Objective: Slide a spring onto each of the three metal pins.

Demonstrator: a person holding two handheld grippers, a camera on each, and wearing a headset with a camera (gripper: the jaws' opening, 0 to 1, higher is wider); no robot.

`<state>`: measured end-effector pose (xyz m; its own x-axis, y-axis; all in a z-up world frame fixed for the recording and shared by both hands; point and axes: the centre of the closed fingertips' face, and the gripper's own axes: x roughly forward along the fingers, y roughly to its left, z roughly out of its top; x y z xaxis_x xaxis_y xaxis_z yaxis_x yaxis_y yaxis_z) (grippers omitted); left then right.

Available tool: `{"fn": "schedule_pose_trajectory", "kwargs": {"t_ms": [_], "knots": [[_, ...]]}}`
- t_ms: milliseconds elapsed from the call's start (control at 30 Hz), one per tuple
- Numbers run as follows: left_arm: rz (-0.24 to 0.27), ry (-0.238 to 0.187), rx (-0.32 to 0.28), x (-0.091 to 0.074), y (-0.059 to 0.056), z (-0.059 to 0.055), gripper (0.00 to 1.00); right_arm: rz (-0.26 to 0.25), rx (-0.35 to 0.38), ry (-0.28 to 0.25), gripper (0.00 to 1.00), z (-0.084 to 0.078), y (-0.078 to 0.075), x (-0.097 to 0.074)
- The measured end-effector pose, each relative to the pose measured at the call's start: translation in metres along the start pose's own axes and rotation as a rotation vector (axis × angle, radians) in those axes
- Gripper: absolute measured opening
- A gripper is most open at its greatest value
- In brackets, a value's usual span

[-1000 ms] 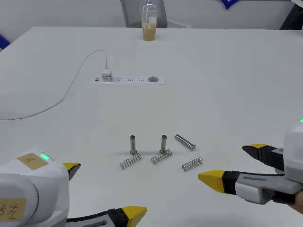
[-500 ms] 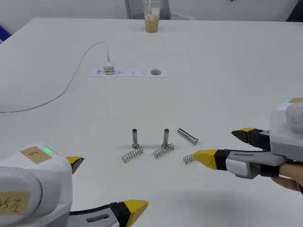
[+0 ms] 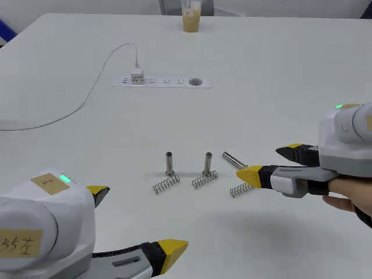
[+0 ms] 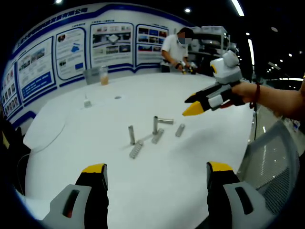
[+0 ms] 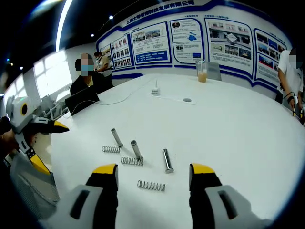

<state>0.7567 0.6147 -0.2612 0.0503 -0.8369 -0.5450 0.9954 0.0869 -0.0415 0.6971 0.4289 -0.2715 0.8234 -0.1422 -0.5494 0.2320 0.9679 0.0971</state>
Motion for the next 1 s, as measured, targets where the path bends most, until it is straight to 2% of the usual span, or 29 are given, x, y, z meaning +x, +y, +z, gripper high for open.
{"fn": "schedule_pose_trajectory", "kwargs": {"t_ms": [267, 333, 500, 1000], "knots": [[0.003, 0.001, 0.002, 0.002, 0.001, -0.001, 0.86, 0.013, 0.015, -0.001, 0.56, 0.003, -0.004, 0.019], [0.007, -0.005, 0.000, 0.002, 0.002, -0.001, 0.85, 0.017, 0.051, -0.007, 0.55, 0.003, -0.006, 0.024], [0.003, -0.005, -0.007, 0.004, 0.003, -0.001, 0.85, 0.026, 0.086, -0.003, 0.50, 0.002, -0.010, 0.037], [-0.007, 0.005, -0.008, 0.010, 0.003, -0.005, 0.84, 0.019, 0.062, 0.024, 0.33, -0.008, -0.022, 0.074]]}}
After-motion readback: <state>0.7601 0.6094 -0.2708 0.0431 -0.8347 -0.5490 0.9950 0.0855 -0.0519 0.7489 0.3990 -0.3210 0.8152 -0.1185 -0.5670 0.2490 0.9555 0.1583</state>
